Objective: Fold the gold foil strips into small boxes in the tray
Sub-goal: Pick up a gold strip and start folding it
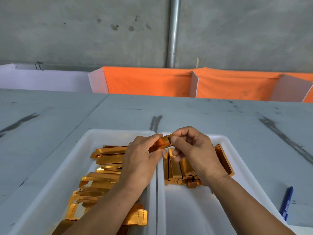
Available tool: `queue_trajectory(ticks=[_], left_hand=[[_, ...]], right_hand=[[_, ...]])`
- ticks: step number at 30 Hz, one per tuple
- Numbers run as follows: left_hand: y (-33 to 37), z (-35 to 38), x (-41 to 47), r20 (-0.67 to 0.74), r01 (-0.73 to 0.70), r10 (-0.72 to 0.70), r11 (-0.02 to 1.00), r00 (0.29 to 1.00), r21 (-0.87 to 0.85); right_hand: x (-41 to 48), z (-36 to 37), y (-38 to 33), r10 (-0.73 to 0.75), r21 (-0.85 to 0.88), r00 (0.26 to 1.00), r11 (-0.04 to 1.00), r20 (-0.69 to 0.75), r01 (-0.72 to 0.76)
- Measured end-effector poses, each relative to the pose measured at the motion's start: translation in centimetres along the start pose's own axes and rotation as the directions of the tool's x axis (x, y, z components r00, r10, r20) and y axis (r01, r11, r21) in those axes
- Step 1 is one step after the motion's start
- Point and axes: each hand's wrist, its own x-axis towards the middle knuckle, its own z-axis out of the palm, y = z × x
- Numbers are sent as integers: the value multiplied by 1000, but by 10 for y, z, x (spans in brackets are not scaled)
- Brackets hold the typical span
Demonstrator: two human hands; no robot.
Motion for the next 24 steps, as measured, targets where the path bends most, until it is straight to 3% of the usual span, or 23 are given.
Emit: queue_trajectory(ticks=[12,24], left_hand=[[-4,4,0,-27,-59,61,995,998,75],[-5,4,-1,-24,-60,63,993,998,103]], right_hand=[[3,-3,0,82,56,996,995,42,-84],[1,-4,0,55,1,998,998,41,-56]])
